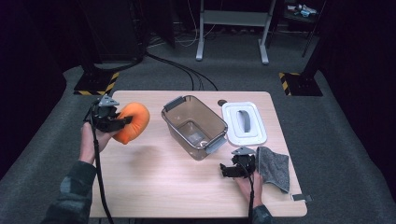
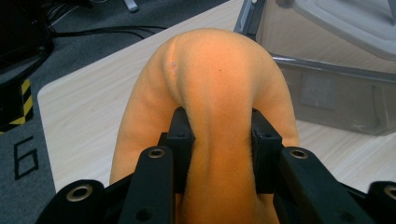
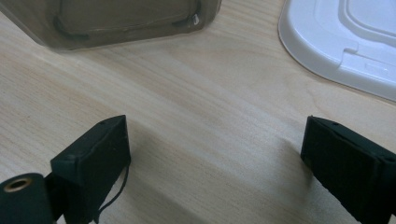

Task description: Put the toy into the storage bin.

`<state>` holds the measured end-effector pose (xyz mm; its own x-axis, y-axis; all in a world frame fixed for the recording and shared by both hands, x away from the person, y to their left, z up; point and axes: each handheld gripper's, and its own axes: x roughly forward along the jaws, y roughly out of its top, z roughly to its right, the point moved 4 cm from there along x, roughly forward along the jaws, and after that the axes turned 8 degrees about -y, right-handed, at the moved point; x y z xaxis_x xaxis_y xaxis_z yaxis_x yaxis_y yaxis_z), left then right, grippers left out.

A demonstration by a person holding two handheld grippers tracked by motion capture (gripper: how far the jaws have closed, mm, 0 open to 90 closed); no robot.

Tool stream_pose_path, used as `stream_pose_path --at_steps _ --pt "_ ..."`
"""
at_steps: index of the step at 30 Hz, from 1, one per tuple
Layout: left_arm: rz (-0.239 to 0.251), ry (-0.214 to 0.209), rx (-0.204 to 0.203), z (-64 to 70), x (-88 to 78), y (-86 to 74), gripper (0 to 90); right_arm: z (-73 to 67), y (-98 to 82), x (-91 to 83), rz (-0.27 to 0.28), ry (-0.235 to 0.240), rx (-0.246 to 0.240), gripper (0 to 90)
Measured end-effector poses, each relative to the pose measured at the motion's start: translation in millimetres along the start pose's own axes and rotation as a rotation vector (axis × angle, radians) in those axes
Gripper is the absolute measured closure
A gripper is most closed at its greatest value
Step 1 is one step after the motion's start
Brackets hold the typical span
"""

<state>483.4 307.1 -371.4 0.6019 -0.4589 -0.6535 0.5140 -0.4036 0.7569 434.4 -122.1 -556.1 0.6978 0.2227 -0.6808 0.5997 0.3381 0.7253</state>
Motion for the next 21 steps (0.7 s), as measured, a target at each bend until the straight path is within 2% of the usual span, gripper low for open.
stream_pose_path --at_steps 10,21 --pt "0.012 0.008 0.010 -1.7 0.6 17.1 67.6 0.0 0.0 0.0 0.000 0.000 0.000 7.3" --pt "0.029 0.003 0.041 1.9 0.5 44.5 67.1 -0.2 -0.2 -0.2 -0.002 0.001 0.004 7.3"
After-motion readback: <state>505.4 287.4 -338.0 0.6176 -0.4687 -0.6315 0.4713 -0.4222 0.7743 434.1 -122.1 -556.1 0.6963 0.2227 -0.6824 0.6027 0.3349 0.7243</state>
